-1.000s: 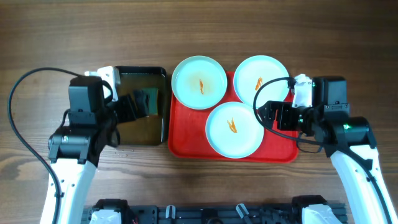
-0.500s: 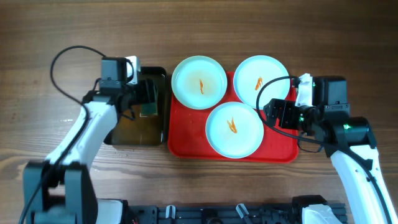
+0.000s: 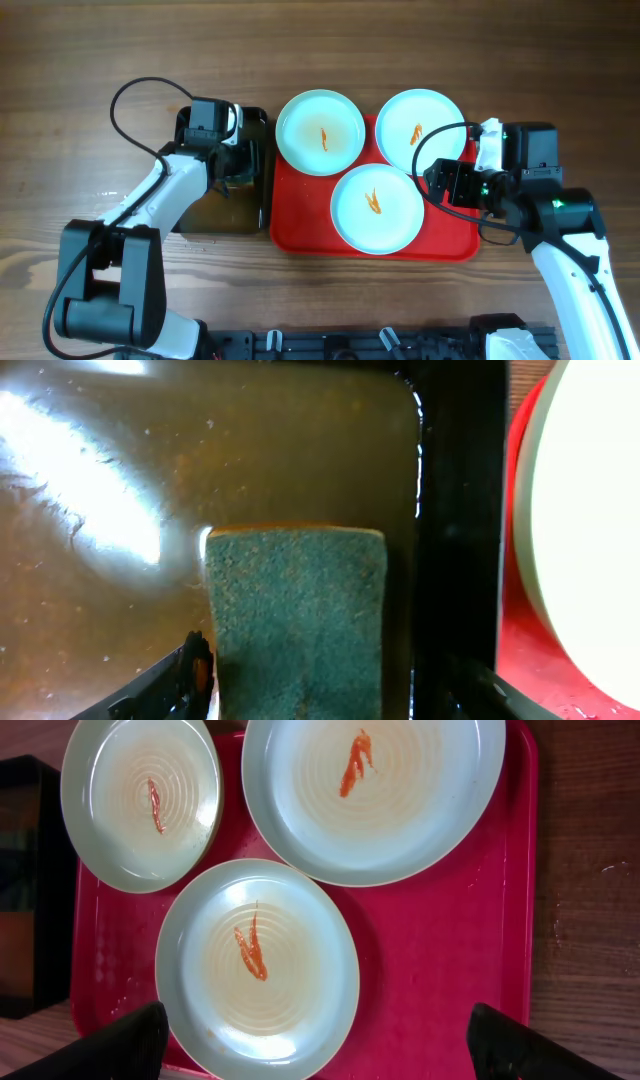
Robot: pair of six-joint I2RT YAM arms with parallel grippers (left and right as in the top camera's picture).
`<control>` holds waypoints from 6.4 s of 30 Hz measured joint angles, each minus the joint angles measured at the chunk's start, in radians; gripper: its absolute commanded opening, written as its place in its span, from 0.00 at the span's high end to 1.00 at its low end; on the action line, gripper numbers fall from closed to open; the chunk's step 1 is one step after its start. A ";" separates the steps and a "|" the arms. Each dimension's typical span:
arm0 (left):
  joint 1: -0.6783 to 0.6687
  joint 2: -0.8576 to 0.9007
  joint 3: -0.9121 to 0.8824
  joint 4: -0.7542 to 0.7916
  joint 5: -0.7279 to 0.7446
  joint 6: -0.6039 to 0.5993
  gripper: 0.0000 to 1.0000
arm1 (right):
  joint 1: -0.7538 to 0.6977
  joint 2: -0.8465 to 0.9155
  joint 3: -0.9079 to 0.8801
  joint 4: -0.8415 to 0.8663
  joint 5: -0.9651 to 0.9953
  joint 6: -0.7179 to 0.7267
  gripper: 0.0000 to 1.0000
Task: Clean dirty plates on tray and stack at the side
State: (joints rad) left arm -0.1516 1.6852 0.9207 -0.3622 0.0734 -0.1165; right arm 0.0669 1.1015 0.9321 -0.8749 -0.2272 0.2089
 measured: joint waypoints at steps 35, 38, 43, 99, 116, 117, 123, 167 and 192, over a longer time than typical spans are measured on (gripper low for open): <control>-0.031 -0.135 -0.011 -0.160 -0.020 -0.085 0.96 | 0.000 0.175 0.000 -0.006 -0.009 0.031 0.45; -0.031 -0.135 -0.013 -0.206 -0.020 -0.107 0.96 | 0.000 0.280 0.000 -0.014 -0.018 0.035 0.52; -0.031 -0.135 -0.013 -0.227 -0.020 -0.112 0.96 | 0.027 0.427 0.000 -0.023 -0.027 0.033 0.55; -0.032 -0.259 -0.015 -0.249 0.107 -0.122 0.96 | 0.169 0.570 0.000 0.089 0.019 0.146 0.82; -0.375 -0.120 -0.019 0.058 0.151 -0.343 0.96 | 0.175 0.619 0.000 0.122 -0.001 0.157 0.96; -0.402 -0.094 -0.019 0.106 0.153 -0.386 0.96 | 0.175 0.619 0.000 0.122 0.000 0.157 0.96; -0.498 0.055 -0.019 0.333 0.207 -0.575 0.96 | 0.175 0.619 0.000 0.122 -0.001 0.157 0.96; -0.092 -0.227 -0.017 -0.124 -0.025 -0.149 0.96 | 0.179 0.619 0.000 0.124 -0.012 0.153 0.96; -0.069 0.064 -0.015 0.003 -0.097 -0.070 0.96 | 0.179 0.619 0.000 0.115 -0.012 0.153 0.96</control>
State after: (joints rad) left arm -0.2207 1.7489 0.9058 -0.3595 -0.0238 -0.1867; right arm 0.2462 1.7203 0.9321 -0.7597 -0.2390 0.3622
